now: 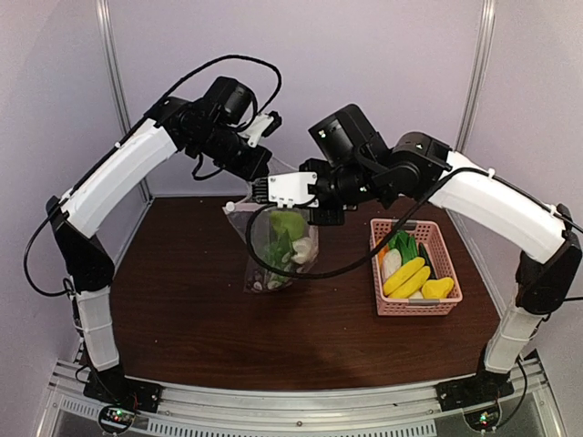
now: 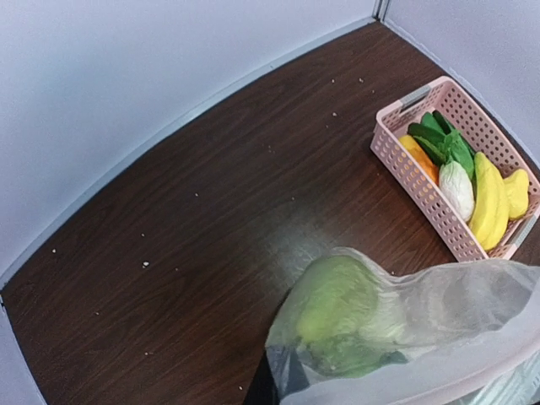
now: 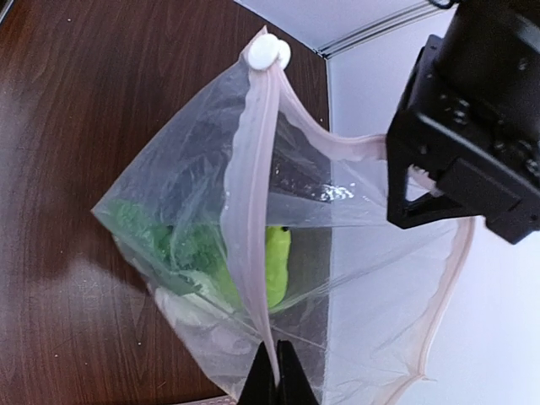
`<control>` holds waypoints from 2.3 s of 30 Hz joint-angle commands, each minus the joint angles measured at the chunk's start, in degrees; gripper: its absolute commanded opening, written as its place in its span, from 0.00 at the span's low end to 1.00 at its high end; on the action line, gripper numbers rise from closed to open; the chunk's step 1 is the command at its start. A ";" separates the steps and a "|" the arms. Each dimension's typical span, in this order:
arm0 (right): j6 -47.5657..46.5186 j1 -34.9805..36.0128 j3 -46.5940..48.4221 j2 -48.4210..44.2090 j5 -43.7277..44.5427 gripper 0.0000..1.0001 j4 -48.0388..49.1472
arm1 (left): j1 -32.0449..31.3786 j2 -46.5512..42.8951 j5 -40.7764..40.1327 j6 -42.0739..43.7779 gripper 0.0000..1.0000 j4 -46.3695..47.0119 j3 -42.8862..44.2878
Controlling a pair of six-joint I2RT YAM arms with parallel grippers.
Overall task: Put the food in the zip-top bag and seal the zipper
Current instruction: Adjust the zipper food storage bag at the center of the board, then pick up the fake fruit from the bin.
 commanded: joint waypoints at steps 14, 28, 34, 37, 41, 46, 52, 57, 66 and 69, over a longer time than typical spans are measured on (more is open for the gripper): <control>7.42 -9.68 -15.73 -13.64 -16.46 0.61 0.00 | 0.55 -0.82 19.49 -0.99 0.00 16.40 -16.56; 0.85 -42.79 -41.42 -21.43 -29.18 0.63 -2.83 | 0.51 -1.21 21.75 -2.14 0.00 16.82 -18.52; -7.83 -45.16 -46.87 -21.09 -22.42 0.74 -5.09 | 0.51 -1.43 22.19 -2.16 0.00 16.82 -18.79; -10.77 -45.07 -48.59 -20.48 -20.53 0.97 -5.17 | 0.51 -1.56 22.47 -2.10 0.00 16.81 -18.80; -12.42 -43.28 -49.84 -19.49 -17.80 1.00 -3.80 | 0.53 -1.63 22.76 -2.17 0.00 16.82 -18.73; -17.07 -39.80 -52.45 -21.09 -15.52 1.00 -0.91 | 0.53 -1.73 22.78 -2.17 0.00 16.78 -18.89; -20.89 -32.90 -56.41 -19.93 -3.33 1.00 4.45 | 0.51 -1.78 23.03 -2.14 0.00 16.82 -18.92; -21.98 -31.79 -56.55 -17.28 0.80 0.93 6.95 | 0.51 -1.90 23.18 -2.16 0.00 16.82 -18.96; -21.09 -31.41 -55.54 -21.58 -1.24 0.74 6.55 | 0.51 -2.17 23.20 -2.00 0.00 16.82 -19.06; -20.67 -31.40 -54.07 -24.70 -1.73 0.71 4.24 | 0.52 -2.16 23.24 -1.97 0.00 16.97 -19.11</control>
